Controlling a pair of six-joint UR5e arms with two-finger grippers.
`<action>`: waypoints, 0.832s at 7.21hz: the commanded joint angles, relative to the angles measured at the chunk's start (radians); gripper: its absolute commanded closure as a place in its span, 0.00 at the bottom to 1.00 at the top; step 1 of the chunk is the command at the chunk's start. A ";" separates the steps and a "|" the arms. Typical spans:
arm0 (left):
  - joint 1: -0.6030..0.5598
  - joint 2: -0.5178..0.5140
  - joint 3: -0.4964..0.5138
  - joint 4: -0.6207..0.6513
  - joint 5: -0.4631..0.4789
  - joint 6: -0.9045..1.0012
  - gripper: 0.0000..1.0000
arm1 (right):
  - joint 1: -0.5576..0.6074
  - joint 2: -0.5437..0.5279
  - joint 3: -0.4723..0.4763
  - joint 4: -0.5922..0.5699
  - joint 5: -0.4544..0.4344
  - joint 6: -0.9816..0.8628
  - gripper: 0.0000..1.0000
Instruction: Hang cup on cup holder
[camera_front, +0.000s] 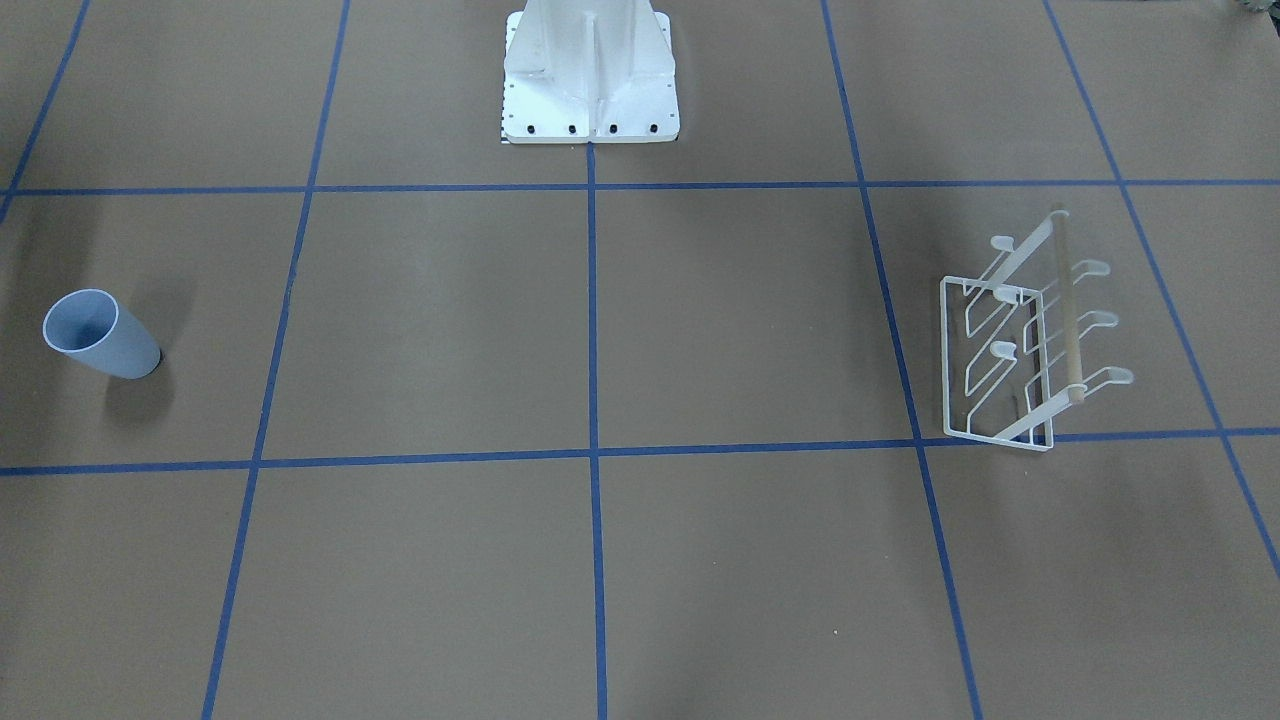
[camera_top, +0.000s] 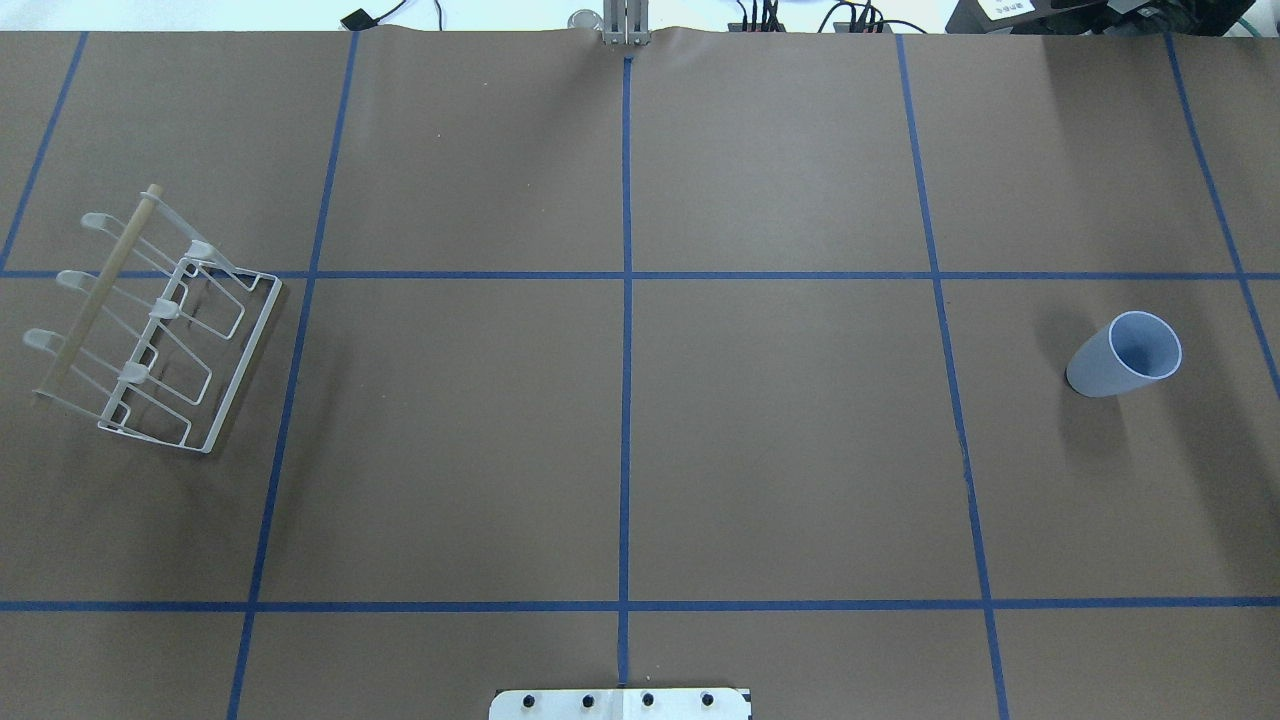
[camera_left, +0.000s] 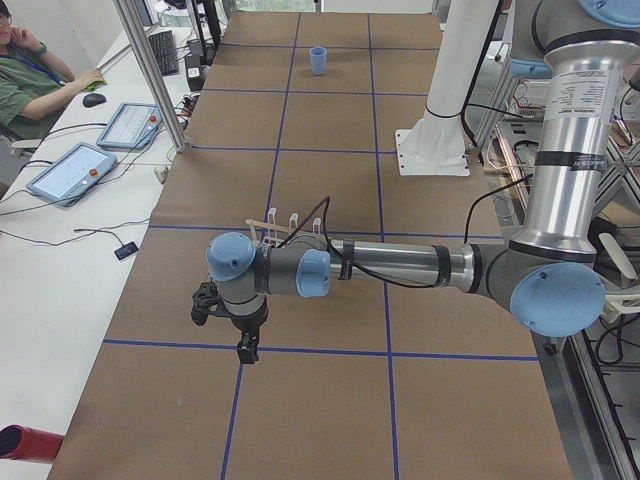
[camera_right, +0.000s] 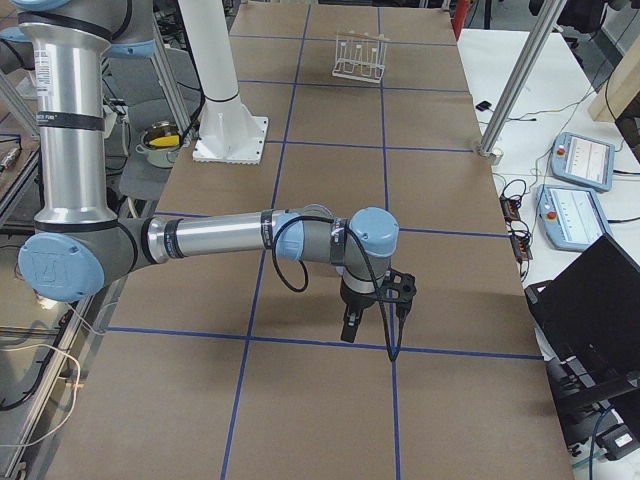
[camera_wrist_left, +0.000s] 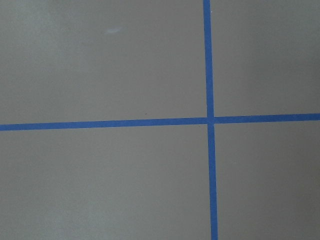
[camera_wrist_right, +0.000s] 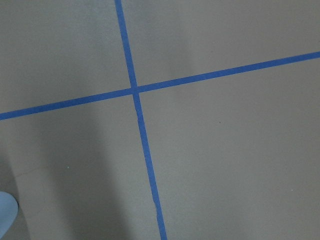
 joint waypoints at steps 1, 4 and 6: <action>0.000 0.000 0.002 0.000 0.000 0.000 0.01 | -0.001 0.000 0.004 0.000 -0.004 -0.003 0.00; 0.000 0.000 0.002 0.000 0.000 0.000 0.01 | -0.001 0.000 -0.001 0.002 -0.003 -0.004 0.00; 0.000 0.014 -0.001 -0.003 0.000 0.000 0.01 | -0.001 0.000 -0.001 0.002 -0.003 -0.004 0.00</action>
